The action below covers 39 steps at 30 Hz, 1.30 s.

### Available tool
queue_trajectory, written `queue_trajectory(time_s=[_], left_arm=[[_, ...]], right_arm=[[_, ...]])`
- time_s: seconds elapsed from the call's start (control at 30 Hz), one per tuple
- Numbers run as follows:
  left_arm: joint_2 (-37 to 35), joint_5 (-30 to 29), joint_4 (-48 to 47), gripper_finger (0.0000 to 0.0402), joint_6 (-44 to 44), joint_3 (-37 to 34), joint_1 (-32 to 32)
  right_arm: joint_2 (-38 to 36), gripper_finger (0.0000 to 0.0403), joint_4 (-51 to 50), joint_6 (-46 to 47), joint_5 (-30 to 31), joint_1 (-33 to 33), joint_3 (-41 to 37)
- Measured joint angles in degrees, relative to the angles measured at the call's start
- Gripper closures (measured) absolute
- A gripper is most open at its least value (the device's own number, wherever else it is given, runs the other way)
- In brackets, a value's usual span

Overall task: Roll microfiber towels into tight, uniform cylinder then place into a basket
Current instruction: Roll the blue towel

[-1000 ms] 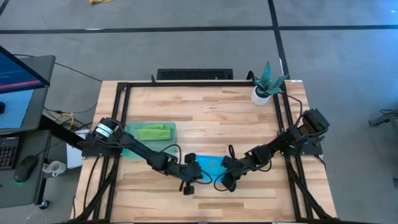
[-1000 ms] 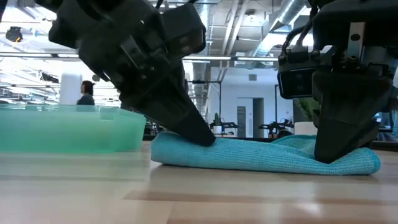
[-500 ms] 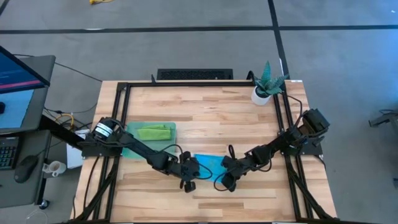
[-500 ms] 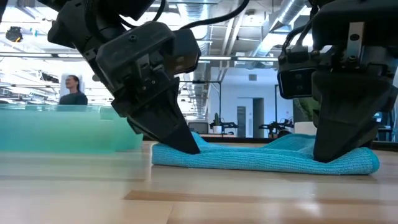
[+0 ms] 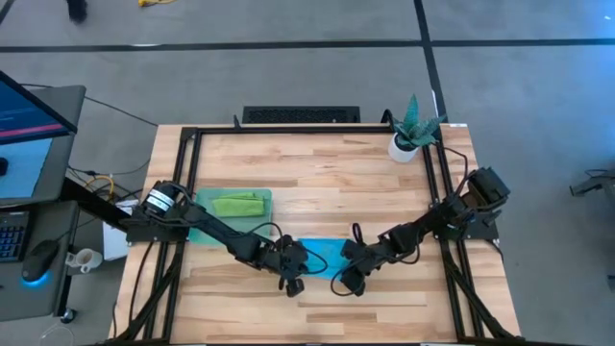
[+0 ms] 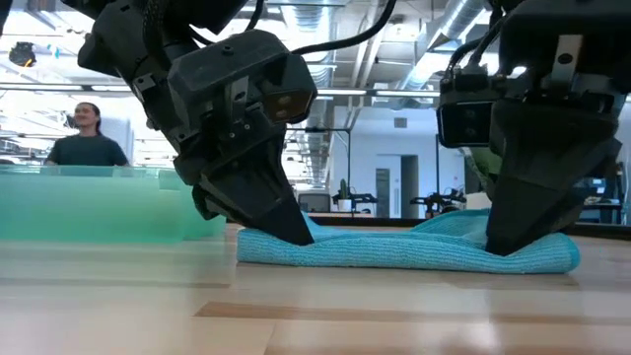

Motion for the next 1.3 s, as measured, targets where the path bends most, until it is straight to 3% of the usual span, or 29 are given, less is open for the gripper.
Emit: queue_trajectory(time_s=[0.2,0.37,0.53,0.67,0.97,1.1,1.3], left_arm=[[0.0,-1.08,-0.06,0.0382,-2.05,-0.02,0.11],[0.04,-1.42,-0.06,0.0382,-3.02,-0.02,0.11],[0.05,-1.51,-0.06,0.0382,-3.13,-0.04,0.11],[0.07,-1.6,-0.04,0.0382,-3.12,-0.04,0.11],[0.11,-1.62,0.0,0.0382,-3.58,-0.07,0.13],[0.11,-1.61,0.07,0.0382,-3.62,-0.07,0.13],[0.13,-1.43,0.11,0.0382,-3.71,-0.09,0.13]], right_arm=[[-4.18,0.0247,-3.29,-5.11,1.33,0.25,-0.17],[-10.5,0.0255,-12.75,-6.12,5.52,0.47,-0.17],[-18.34,0.0265,-18.74,-11.65,13.48,3.01,-0.17],[-22.2,0.0275,-18.87,-20.21,23.28,9.2,-0.13],[-21.74,0.0286,-17.03,-32.55,41.13,20.67,2.55],[-20.75,0.0286,-19.19,-39.74,43.0,22.65,6.77],[-17.01,0.0286,-26.92,-39.65,42.51,22.2,7.73]])
